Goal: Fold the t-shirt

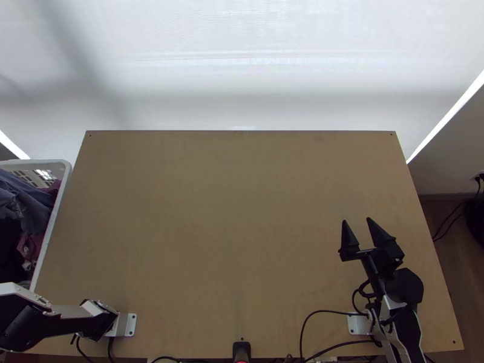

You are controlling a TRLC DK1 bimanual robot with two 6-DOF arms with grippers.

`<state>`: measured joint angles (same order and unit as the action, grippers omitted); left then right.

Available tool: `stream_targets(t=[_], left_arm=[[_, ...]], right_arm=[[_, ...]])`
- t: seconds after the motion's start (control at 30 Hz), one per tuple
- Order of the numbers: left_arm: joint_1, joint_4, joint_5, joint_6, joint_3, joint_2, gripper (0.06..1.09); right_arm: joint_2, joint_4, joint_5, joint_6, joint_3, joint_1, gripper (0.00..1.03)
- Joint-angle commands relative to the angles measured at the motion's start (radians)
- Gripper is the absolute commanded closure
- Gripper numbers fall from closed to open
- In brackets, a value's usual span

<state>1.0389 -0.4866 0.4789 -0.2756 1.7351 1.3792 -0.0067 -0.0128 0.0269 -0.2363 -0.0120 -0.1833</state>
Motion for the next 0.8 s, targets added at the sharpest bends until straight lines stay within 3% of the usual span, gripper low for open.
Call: stream_targets(t=[0.0,0.37,0.57,0.77], left_arm=[[0.026,0.075,0.01,-0.07,0.05,-0.065,1.05],[-0.036,0.111,0.01,-0.108,0.058,-0.181,1.05],[-0.22,0.108,0.009,-0.106,0.011,-0.279,1.05],[-0.531,0.109,-0.025,-0.123,-0.126,-0.39,1.05]], right_arm=[[0.005,0.016,0.011,-0.021,0.004,-0.007,0.05],[0.005,0.016,0.011,-0.021,0.004,-0.007,0.05],[0.005,0.016,0.011,-0.021,0.004,-0.007,0.05],[0.005,0.016,0.011,-0.021,0.004,-0.007,0.05]])
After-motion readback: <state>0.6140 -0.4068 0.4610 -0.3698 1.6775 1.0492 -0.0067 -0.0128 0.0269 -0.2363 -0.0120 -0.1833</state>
